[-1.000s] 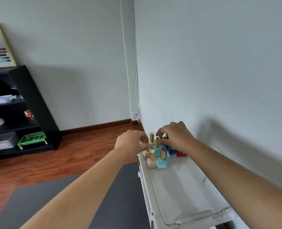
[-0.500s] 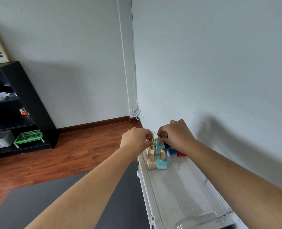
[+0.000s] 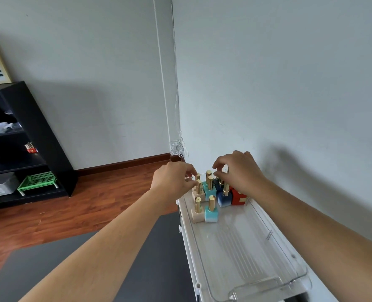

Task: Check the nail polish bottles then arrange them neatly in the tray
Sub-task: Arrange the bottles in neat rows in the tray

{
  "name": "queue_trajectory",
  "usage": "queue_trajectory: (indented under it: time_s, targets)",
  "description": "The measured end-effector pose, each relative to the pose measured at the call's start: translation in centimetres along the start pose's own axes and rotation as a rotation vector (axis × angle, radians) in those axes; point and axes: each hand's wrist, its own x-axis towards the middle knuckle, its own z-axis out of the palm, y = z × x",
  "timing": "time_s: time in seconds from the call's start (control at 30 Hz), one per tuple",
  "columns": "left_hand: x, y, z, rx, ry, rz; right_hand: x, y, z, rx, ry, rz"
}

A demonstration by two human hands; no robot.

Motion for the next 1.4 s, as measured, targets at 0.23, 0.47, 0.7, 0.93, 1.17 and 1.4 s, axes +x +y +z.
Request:
queue_trajectory:
  time_s: [0.23,0.47,0.7,0.93,1.17,1.4]
  targets:
    - [-2.7,-0.6,-1.7,-0.129,-0.066,0.085,-2.3,-1.5,-2.4,0.176,-0.019,-0.029]
    - [-4.5,-0.1,-0.4,-0.078,-0.167,0.087,-4.7,-3.0,0.0,-0.017,-0.128,-0.113]
    - [-4.2,0.8,0.4,-0.024,-0.103,0.055,-5.1,-2.5,1.4,-0.042,-0.147,-0.026]
    - [-2.9,1.4,1.3,0.019,-0.067,0.052,-3.7,-2.0,1.5,-0.130,-0.120,-0.045]
    - [-1.7,1.8,2.0,0.022,-0.034,0.024,-2.3,-1.3,1.7,-0.155,-0.112,-0.039]
    - [-1.4,1.7,2.5,-0.005,-0.004,0.000,-2.3,-0.7,2.2,-0.121,-0.070,-0.035]
